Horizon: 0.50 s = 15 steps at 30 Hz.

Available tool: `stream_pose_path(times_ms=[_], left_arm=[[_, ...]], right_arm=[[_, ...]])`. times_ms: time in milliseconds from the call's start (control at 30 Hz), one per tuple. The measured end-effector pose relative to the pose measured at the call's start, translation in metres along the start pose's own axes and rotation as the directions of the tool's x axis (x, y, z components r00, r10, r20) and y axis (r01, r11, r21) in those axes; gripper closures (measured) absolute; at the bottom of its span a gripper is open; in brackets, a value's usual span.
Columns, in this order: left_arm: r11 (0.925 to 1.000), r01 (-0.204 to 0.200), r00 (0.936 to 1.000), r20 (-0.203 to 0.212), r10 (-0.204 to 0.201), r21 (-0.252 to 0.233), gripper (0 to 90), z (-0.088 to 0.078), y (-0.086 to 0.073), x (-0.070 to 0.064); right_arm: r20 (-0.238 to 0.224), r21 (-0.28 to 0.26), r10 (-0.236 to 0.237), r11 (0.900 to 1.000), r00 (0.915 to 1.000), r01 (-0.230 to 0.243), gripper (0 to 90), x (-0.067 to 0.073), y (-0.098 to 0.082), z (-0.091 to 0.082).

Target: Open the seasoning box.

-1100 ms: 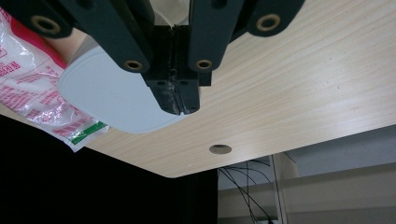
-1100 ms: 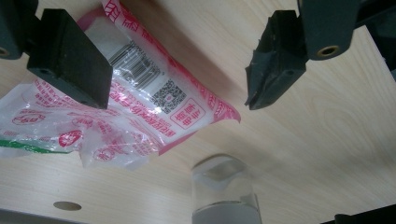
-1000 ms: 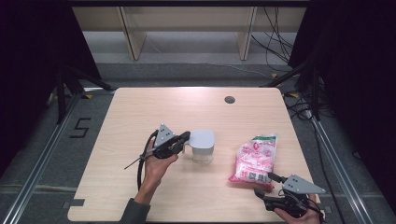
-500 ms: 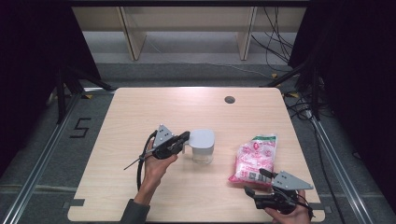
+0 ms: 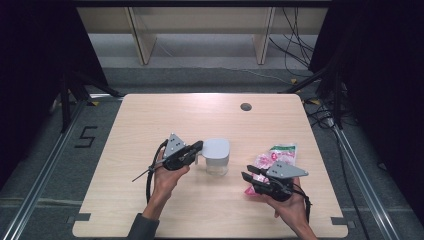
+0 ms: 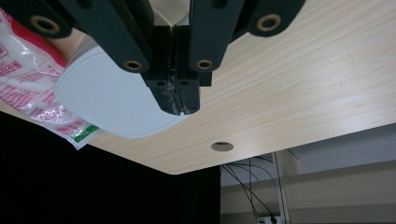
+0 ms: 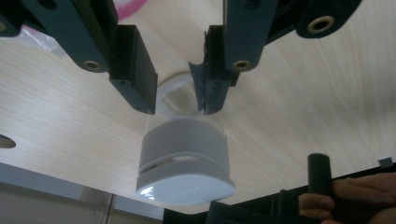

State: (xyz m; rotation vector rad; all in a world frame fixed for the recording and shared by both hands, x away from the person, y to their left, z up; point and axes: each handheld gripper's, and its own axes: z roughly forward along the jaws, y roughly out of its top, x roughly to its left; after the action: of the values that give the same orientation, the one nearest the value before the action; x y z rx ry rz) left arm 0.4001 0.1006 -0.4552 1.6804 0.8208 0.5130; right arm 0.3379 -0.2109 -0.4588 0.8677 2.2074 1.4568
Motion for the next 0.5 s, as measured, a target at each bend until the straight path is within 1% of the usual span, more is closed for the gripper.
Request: stream_pose_path(times_ms=[33,67,100,133,200,233,267,300,333,367,400,433,467,500], left_arm=[[1.0,0.004,1.0,-0.002,-0.004,0.002,88.1,0.0,0.0,0.0],[1.0,0.003,1.0,-0.003,-0.003,0.005,88.1,0.0,0.0,0.0],[1.0,0.005,1.0,-0.003,-0.005,0.003,88.2,0.0,0.0,-0.001],[1.0,0.004,1.0,-0.001,-0.004,0.0,88.1,0.0,0.0,-0.001],[1.0,0.003,1.0,-0.003,-0.003,0.006,88.1,0.0,0.001,0.0],[1.0,0.004,1.0,0.0,-0.004,0.004,88.1,0.0,0.0,0.0],[1.0,0.001,1.0,0.001,-0.001,0.005,88.1,0.0,0.001,0.0],[1.0,-0.001,1.0,0.0,0.001,0.01,88.1,0.0,0.001,0.0],[0.9999,0.0,1.0,-0.001,0.0,0.012,88.1,0.0,0.001,0.0],[0.9999,0.001,1.0,-0.002,-0.001,0.012,88.1,0.0,0.001,0.0],[0.9999,0.002,1.0,-0.001,-0.002,0.011,88.1,0.0,0.001,0.0],[0.9999,-0.002,1.0,0.0,0.002,0.013,88.1,0.0,0.001,0.0],[1.0,0.001,1.0,0.008,-0.001,0.007,88.1,0.0,0.001,0.001],[1.0,0.0,1.0,0.007,0.0,0.009,88.1,0.0,0.001,0.001]], right_arm=[[-0.014,0.001,-0.001,1.0,0.9999,0.001,71.2,-0.002,0.002,0.004],[0.0,-0.01,-0.029,1.0,0.9996,0.029,74.2,-0.006,0.004,0.008],[0.009,-0.026,-0.034,0.999,0.9994,0.034,76.6,-0.008,0.005,0.012],[-0.014,-0.012,-0.009,1.0,0.9999,0.009,80.0,-0.009,0.007,0.015],[-0.007,0.006,-0.017,1.0,0.9998,0.017,84.6,-0.012,0.01,0.02],[-0.016,-0.011,-0.017,1.0,0.9997,0.017,87.0,-0.013,0.011,0.023],[-0.021,-0.022,-0.003,1.0,0.9998,0.003,88.4,-0.014,0.012,0.026],[0.004,-0.012,-0.011,1.0,0.9999,0.011,89.4,-0.015,0.014,0.027],[0.005,-0.025,-0.006,1.0,1.0,0.006,89.9,-0.016,0.015,0.031],[-0.005,-0.017,0.008,1.0,1.0,-0.008,90.0,-0.015,0.016,0.032],[0.0,-0.015,-0.004,1.0,1.0,0.004,90.0,-0.015,0.016,0.036],[-0.011,0.012,-0.026,1.0,0.9996,0.026,90.0,-0.017,0.018,0.041],[-0.011,0.012,-0.026,1.0,0.9996,0.026,90.0,-0.017,0.018,0.041],[0.012,0.001,-0.031,1.0,0.9994,0.031,90.0,-0.017,0.018,0.043]])
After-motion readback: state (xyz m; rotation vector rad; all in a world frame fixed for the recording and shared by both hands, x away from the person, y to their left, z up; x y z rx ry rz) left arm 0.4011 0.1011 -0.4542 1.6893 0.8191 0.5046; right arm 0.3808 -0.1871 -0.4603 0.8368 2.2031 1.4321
